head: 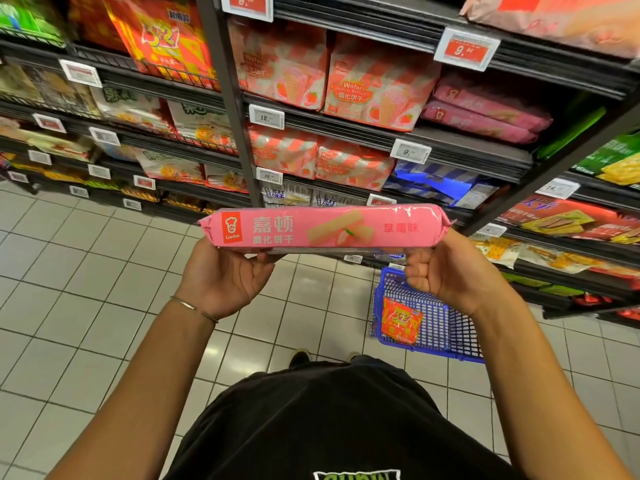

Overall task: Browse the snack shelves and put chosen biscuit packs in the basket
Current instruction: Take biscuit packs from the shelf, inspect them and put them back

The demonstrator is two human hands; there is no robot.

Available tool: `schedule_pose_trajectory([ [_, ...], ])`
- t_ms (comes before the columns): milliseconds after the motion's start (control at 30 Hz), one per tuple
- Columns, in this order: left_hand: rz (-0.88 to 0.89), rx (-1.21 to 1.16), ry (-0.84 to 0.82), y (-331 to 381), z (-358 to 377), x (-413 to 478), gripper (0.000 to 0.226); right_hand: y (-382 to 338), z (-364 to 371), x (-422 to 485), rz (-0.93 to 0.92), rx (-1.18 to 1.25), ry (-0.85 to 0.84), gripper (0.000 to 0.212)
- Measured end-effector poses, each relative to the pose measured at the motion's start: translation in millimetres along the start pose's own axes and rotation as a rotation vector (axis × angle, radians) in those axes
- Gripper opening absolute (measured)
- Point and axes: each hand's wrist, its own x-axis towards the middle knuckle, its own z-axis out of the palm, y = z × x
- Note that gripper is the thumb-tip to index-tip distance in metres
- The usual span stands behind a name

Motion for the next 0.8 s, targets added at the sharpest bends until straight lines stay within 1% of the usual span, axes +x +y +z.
schedule_pose_trajectory([
  [100,0.046,0.049,0.002,2.8,0.9,-1.5,0.049,1.1,-1.0,0.6,0.011,0.008,0.004,0.062],
  [167,0.098,0.042,-0.009,5.1,3.6,-1.9,0.041,2.9,-0.2,-0.2,0.016,0.048,-0.021,0.064],
  [200,0.12,0.03,-0.024,6.4,5.6,-2.0,0.042,4.3,0.5,-0.6,0.018,0.073,-0.033,0.058],
  [267,0.146,0.023,-0.058,8.6,9.6,-1.7,0.052,7.9,2.0,-0.8,0.028,0.121,-0.043,0.045],
  [367,0.163,0.069,-0.073,11.0,13.5,-0.4,0.064,13.9,3.4,0.0,0.056,0.143,-0.014,0.035],
  [467,0.184,0.131,-0.081,9.9,20.5,-1.5,0.064,17.5,1.2,1.3,0.08,0.136,0.005,0.034],
  [567,0.233,0.224,-0.059,7.4,26.3,-2.0,0.061,21.2,-1.2,5.1,0.098,0.125,0.022,0.026],
  [667,0.229,0.306,-0.046,5.9,30.6,-3.6,0.055,27.2,-4.1,10.2,0.105,0.114,0.071,0.03],
  [700,0.216,0.342,-0.054,5.4,32.2,-5.0,0.056,30.4,-4.7,11.3,0.106,0.102,0.098,0.033],
  [733,0.198,0.374,-0.065,5.2,34.2,-6.8,0.062,33.6,-5.3,12.3,0.11,0.084,0.128,0.035],
  [800,0.161,0.453,-0.084,3.9,36.0,-8.2,0.09,38.9,-8.7,14.4,0.116,0.026,0.186,0.037],
])
